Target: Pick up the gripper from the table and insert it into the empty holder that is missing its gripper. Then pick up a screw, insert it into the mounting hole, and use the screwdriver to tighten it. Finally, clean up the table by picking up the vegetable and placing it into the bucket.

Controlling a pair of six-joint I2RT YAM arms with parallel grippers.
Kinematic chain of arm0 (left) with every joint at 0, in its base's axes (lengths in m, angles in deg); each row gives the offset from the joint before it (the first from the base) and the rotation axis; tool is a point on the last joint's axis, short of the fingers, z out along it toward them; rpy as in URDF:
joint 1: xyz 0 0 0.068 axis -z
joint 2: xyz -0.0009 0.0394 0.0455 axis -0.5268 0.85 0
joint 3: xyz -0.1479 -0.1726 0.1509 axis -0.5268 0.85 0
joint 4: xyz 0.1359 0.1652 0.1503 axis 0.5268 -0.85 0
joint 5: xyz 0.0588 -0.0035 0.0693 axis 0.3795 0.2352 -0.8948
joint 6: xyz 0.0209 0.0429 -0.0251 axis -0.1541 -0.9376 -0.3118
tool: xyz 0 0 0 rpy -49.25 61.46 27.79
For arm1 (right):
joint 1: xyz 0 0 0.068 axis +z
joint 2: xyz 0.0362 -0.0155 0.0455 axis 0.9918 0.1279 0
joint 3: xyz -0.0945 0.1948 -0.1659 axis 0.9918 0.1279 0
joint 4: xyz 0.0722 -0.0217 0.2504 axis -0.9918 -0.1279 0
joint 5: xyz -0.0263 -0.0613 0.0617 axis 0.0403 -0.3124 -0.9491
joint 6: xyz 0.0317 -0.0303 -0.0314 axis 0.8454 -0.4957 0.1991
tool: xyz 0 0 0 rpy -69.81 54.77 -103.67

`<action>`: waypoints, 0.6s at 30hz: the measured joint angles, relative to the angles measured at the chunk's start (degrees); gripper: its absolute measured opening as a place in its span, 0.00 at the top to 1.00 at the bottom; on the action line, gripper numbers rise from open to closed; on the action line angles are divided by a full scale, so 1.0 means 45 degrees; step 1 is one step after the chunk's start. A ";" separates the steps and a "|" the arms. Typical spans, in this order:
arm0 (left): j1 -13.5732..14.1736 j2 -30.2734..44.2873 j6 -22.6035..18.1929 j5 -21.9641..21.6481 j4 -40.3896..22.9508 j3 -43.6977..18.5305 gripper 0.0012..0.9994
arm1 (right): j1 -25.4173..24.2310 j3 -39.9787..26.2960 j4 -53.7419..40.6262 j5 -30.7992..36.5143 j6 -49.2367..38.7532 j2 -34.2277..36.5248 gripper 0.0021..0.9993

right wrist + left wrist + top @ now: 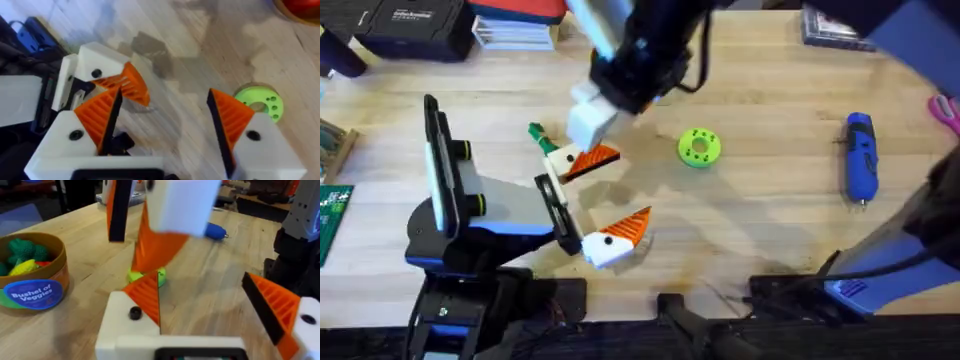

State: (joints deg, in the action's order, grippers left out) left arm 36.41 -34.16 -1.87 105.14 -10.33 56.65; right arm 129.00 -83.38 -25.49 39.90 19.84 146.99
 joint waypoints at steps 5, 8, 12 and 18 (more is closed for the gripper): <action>0.0000 -0.0005 0.0000 0.0019 0.0000 0.0000 0.01 | -0.0637 0.1126 0.0172 -0.0270 -0.0135 -0.1596 0.01; 0.0000 -0.0004 -0.0005 0.0034 0.0000 0.0000 0.01 | -0.1020 0.2677 0.0725 -0.0404 -0.0117 -0.3095 0.01; 0.0000 -0.0005 -0.0005 0.0034 0.0000 0.0000 0.01 | -0.1956 0.5307 0.1756 -0.0761 0.0035 -0.5516 0.01; 0.0000 -0.0005 0.0000 0.0038 0.0000 0.0000 0.01 | -0.3451 0.8339 0.2118 -0.2840 -0.0742 -0.9200 0.01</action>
State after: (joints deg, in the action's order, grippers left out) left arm 36.41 -34.18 -1.87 105.32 -10.33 56.65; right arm 113.47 -45.85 -15.96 27.12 16.50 105.60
